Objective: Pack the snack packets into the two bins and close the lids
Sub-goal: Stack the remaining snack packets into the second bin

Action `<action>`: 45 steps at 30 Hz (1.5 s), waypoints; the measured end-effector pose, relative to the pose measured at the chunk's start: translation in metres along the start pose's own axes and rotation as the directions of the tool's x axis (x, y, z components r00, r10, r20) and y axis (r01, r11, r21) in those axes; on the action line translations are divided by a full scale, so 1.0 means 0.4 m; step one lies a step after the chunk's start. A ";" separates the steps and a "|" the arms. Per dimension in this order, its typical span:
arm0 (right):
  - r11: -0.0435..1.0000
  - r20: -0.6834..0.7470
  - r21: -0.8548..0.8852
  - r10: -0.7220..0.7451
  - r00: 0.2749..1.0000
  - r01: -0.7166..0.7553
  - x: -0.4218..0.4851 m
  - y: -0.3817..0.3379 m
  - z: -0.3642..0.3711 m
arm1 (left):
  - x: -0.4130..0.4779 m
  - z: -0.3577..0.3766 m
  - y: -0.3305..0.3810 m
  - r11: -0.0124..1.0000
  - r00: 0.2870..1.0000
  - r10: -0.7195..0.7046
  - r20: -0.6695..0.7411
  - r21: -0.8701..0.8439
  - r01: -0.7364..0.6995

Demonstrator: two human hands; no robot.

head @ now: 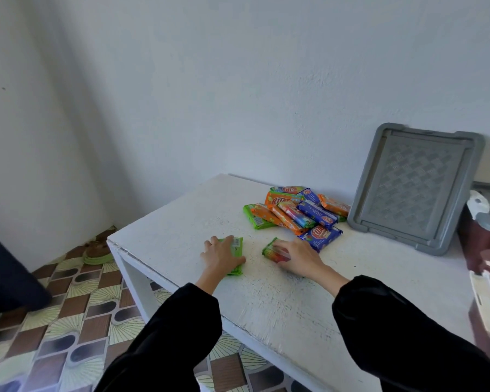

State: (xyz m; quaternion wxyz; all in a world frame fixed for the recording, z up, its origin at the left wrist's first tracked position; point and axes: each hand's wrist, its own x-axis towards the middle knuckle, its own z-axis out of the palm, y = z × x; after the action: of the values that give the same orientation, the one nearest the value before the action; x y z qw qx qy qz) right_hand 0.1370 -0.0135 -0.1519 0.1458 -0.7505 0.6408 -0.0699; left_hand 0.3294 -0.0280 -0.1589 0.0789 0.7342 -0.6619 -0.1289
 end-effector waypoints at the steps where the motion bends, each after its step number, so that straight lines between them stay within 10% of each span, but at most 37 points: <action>1: 1.000 0.003 0.019 -0.005 1.000 0.005 -0.001 -0.001 -0.011 | -0.001 -0.004 0.005 0.999 1.000 -0.004 -0.003 -0.039 0.004; 14: 0.991 -0.084 0.129 0.053 0.995 -0.042 -0.170 0.124 -0.399 | -0.078 -0.203 0.278 0.842 0.871 0.489 -0.050 -0.233 -0.486; 23: 0.962 -0.143 0.109 0.264 0.954 -0.250 -0.519 0.384 -0.563 | -0.259 -0.225 0.644 0.469 0.476 0.879 0.034 -0.249 -0.847; 33: 0.881 -0.068 0.144 0.464 0.883 -0.451 -0.833 0.640 -0.531 | -0.477 -0.071 0.945 0.122 0.085 0.985 0.149 -0.261 -0.958; 45: 0.923 -0.181 0.049 0.384 0.905 -0.382 -0.858 0.760 -0.356 | -0.455 0.132 0.999 0.119 0.079 0.921 0.381 -0.082 -0.990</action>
State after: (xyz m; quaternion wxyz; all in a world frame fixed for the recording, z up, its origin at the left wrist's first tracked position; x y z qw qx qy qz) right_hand -0.2487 0.2635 -0.0827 0.1004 -0.5994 0.7859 -0.1142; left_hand -0.0827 0.1109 -0.0794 -0.0450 0.0853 -0.9900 -0.1031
